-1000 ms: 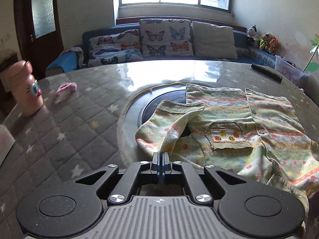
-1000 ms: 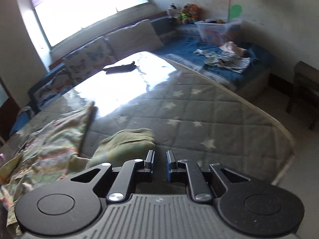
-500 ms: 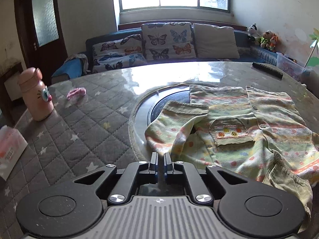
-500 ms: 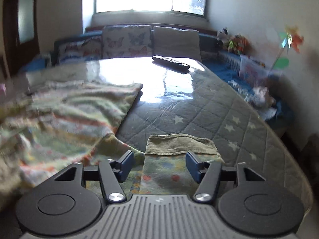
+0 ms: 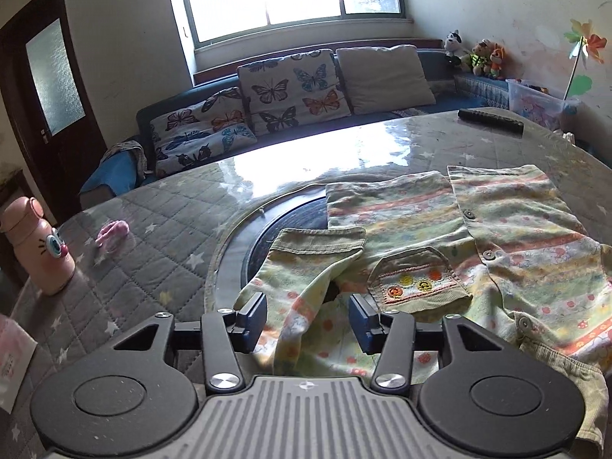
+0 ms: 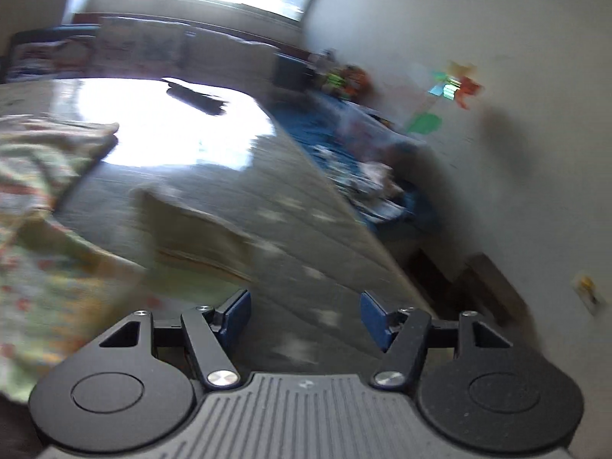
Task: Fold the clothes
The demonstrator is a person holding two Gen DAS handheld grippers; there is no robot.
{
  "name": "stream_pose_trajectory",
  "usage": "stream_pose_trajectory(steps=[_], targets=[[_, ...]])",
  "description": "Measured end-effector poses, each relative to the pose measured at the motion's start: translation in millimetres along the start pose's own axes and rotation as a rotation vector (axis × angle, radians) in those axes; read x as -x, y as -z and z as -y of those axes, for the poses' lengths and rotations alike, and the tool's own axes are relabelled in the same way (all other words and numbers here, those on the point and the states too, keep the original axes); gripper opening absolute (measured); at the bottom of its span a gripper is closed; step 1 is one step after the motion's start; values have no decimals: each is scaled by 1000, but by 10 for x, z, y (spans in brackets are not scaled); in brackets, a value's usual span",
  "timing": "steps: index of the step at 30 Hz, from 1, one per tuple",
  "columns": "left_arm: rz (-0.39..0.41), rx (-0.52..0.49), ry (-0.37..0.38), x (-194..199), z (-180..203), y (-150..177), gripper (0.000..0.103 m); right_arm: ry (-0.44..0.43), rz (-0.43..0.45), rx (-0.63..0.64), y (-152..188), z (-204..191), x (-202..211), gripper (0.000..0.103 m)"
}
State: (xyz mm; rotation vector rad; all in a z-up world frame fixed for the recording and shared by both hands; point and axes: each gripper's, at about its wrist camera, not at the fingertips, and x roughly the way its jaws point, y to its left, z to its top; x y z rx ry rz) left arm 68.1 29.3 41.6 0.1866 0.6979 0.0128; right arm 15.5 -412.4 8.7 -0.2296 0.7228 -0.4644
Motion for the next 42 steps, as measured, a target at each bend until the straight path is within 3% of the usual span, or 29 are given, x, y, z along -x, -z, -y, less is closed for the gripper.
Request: stream_pose_trajectory(steps=[4, 9, 12, 16, 19, 20, 27, 33, 37, 42], targets=[[-10, -17, -1, -56, 34, -20, 52, -71, 59, -76, -38, 159, 207, 64], [-12, -30, -6, -106, 72, -45, 52, -279, 74, -68, -183, -114, 253, 59], [-14, -38, -8, -131, 78, -55, 52, -382, 59, -10, -237, -436, 197, 47], [-11, -68, -8, -130, 84, -59, 52, -406, 10, 34, -223, -659, 95, 33], [-12, -91, -3, -138, 99, -66, 52, -372, 24, 51, -218, -666, 115, 8], [-12, -100, 0, -145, 111, -71, 52, -363, 24, 38, -212, -623, 121, 4], [-18, -199, 29, -332, 268, -134, 52, -200, 34, -117, -71, -44, 196, 2], [-45, -268, 10, -616, 356, -220, 50, -139, -37, -190, 126, 214, 191, 7], [-72, -243, -7, -734, 252, -212, 13, -97, -41, -194, 172, 259, 229, 16], [-38, -178, -42, -678, 94, -184, 3, -57, -35, -201, 204, 298, 280, 24]])
